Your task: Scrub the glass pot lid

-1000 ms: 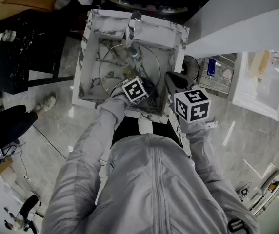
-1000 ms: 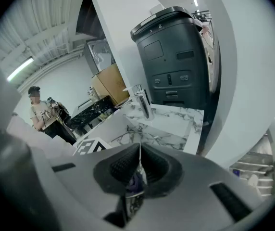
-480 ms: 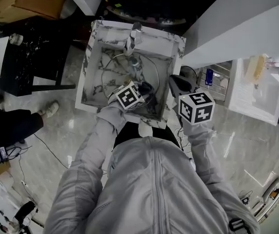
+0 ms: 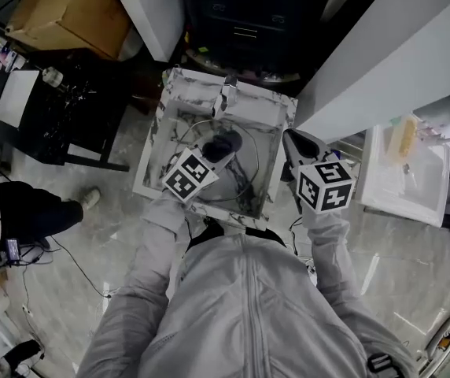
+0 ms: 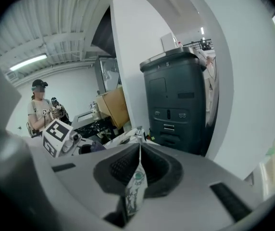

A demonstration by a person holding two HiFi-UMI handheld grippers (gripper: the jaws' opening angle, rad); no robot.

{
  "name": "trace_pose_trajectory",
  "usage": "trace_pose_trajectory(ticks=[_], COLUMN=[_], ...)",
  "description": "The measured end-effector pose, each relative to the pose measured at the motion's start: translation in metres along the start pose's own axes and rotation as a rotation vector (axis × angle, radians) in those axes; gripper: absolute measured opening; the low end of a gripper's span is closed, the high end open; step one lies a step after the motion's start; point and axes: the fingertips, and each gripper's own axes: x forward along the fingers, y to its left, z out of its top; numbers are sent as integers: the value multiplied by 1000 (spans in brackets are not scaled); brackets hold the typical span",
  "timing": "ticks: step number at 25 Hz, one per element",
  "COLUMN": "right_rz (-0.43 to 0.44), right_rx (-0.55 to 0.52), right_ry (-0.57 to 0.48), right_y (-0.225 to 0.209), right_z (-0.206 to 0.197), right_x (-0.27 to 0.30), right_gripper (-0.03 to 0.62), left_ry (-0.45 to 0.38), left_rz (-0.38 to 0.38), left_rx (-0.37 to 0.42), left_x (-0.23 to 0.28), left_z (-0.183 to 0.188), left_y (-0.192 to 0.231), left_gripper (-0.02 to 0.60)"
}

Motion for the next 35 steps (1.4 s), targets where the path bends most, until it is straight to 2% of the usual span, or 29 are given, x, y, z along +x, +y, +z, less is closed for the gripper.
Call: trace_pose_trajectory(ticks=[7, 11, 14, 16, 27, 35], right_rz=[-12, -13, 4, 10, 27, 6], right_rx=[-108, -197, -248, -277, -369, -391], right_ry=[-114, -172, -217, -249, -392, -434], right_y=[7, 16, 28, 37, 64, 65], right_z=[61, 88, 108, 123, 185, 209], right_x=[-15, -25, -34, -41, -66, -74], right_gripper=[31, 31, 31, 31, 29, 28], left_ry=[-258, -338, -385, -411, -471, -494], left_rz=[166, 317, 422, 466, 587, 622], left_rx=[122, 172, 172, 174, 277, 304], left_x=[-72, -113, -143, -161, -220, -234], left_z=[94, 138, 161, 174, 222, 238], left_y=[33, 55, 69, 72, 66, 66], left_gripper=[67, 67, 67, 67, 67, 67])
